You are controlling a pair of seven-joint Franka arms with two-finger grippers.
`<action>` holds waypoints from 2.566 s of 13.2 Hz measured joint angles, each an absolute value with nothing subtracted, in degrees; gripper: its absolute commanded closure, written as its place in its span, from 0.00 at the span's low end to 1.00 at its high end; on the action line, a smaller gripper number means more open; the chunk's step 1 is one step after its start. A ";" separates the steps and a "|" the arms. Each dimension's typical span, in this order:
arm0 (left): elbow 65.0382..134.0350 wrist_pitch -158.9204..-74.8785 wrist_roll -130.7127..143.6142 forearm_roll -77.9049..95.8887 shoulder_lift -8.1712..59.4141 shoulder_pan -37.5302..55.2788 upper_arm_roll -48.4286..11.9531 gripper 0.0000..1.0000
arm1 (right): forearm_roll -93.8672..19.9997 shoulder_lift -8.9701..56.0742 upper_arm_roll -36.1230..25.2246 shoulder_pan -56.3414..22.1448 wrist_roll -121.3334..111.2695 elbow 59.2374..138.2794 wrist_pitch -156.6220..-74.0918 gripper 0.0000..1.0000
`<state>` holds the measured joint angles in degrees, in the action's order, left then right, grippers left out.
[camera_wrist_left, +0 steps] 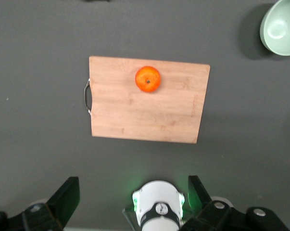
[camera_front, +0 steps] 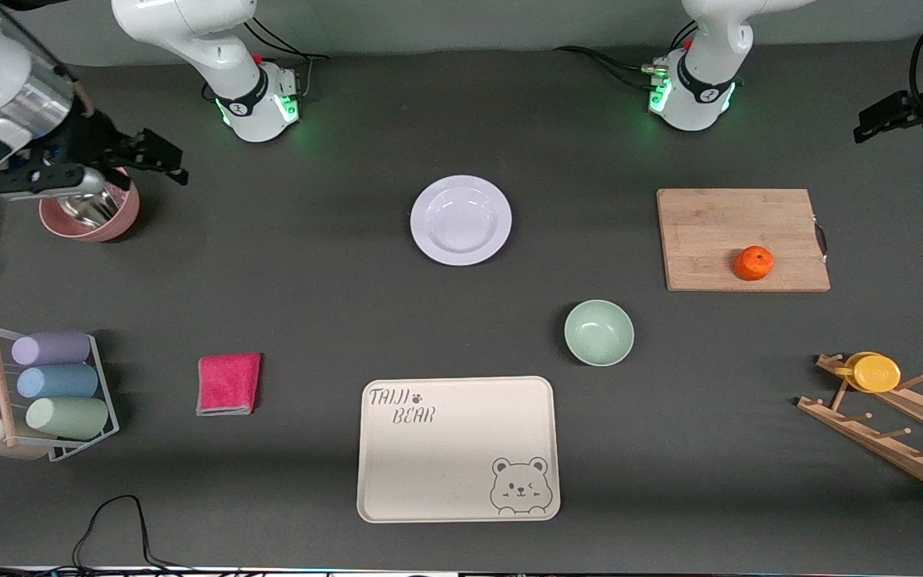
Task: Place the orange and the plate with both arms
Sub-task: 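Lower the left gripper onto the orange while the right gripper moves toward the plate, then close the left gripper on the orange and lift it off the board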
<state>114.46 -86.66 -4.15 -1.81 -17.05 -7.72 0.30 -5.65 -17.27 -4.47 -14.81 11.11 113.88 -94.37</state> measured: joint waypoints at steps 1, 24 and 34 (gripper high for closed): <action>117.70 -91.47 -4.15 -1.82 -16.61 -7.72 0.32 0.00 | -5.66 -17.61 -4.43 -15.82 11.60 114.26 -94.49 0.00; 142.02 -144.08 -1.65 -1.83 10.57 -5.85 -0.31 0.02 | -68.66 -11.32 -13.86 -15.52 -44.41 153.29 -110.12 0.00; 142.06 -144.08 -1.54 -1.81 10.53 -5.85 -0.16 1.00 | -90.04 11.75 -13.67 -17.25 -75.40 154.44 -103.25 0.00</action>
